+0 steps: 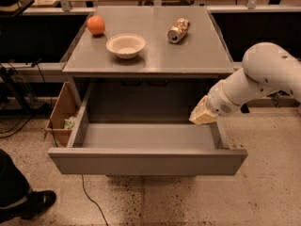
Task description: Open top drawer
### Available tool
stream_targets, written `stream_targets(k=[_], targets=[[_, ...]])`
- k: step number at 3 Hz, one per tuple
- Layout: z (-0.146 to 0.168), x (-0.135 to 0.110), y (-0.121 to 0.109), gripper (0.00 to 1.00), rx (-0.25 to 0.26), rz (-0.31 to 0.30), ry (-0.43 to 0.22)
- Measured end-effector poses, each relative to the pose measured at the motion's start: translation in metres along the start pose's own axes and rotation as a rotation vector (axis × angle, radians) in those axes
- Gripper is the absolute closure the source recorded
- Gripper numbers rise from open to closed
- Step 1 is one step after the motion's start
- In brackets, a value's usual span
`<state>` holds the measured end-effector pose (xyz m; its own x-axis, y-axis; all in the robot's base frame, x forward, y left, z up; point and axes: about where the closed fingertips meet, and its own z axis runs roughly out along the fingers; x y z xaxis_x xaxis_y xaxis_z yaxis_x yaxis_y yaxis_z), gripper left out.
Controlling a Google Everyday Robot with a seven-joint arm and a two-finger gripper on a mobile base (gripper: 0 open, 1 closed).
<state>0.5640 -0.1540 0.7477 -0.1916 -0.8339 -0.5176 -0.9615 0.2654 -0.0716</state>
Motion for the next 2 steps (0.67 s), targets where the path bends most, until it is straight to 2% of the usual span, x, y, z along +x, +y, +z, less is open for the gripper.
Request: stream_targets(k=[1,2], targets=[[0.018,0.008,0.0,1.0,-0.033,0.06,-0.052],[0.031,0.017,0.011,1.0,-0.07,0.098,-0.066]])
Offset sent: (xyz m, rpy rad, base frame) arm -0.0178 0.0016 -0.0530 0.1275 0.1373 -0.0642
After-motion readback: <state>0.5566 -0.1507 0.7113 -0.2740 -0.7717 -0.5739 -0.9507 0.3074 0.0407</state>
